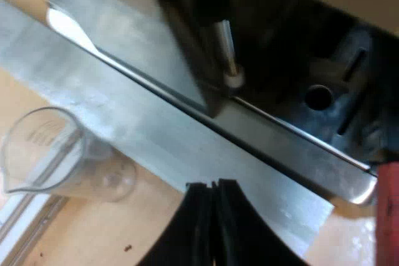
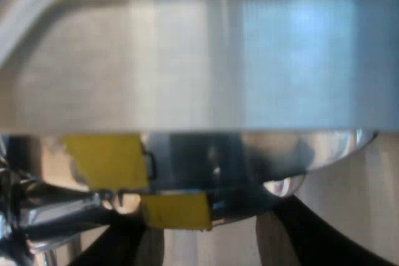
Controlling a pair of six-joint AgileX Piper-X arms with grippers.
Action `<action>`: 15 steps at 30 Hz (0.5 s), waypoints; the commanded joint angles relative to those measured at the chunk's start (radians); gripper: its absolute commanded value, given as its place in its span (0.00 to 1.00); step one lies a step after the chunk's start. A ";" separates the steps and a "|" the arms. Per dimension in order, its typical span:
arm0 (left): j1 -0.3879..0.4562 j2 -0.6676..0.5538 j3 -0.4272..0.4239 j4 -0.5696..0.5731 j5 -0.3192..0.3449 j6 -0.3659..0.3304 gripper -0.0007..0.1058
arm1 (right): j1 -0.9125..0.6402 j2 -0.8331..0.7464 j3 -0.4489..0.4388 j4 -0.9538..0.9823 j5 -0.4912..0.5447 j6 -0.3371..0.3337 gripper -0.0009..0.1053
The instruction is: Put the handle in the coffee machine
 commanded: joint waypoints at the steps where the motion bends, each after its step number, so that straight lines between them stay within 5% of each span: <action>1: -0.042 0.000 -0.005 0.019 -0.039 0.001 0.01 | -0.004 -0.037 -0.015 -0.120 0.008 0.003 0.36; 15: -0.047 0.000 -0.001 0.110 -0.051 -0.010 0.01 | -0.002 -0.037 -0.015 -0.120 0.008 0.003 0.36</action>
